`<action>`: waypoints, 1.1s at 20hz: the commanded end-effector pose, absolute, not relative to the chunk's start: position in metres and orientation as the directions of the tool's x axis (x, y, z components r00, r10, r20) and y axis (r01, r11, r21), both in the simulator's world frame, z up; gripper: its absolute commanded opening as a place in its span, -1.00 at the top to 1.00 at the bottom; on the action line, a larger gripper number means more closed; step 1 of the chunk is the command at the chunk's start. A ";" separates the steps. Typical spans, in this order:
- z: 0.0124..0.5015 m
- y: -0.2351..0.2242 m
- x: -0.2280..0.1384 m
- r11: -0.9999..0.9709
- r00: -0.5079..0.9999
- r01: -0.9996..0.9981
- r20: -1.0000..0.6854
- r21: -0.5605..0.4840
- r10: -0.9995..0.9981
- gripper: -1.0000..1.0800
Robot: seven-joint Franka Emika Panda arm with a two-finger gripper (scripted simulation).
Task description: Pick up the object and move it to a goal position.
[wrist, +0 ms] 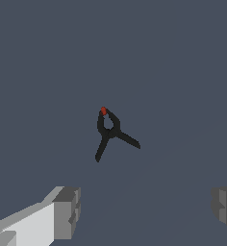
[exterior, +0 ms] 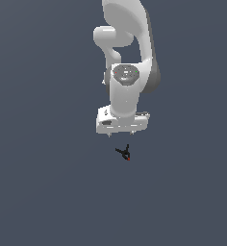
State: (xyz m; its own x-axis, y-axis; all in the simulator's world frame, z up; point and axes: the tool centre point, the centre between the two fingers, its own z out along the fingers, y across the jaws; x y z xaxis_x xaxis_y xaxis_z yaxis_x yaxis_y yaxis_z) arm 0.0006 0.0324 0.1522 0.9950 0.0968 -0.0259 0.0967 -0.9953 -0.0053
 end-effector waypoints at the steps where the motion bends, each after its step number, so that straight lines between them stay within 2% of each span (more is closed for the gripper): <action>1: 0.143 0.035 0.004 -0.991 0.991 0.131 -0.024 -0.004 0.131 -0.92; 13: 0.076 0.056 0.024 -0.931 0.931 0.365 -0.004 0.001 0.365 -0.92; 22: 0.064 0.059 0.026 -0.916 0.916 0.400 -0.002 0.000 0.400 -0.92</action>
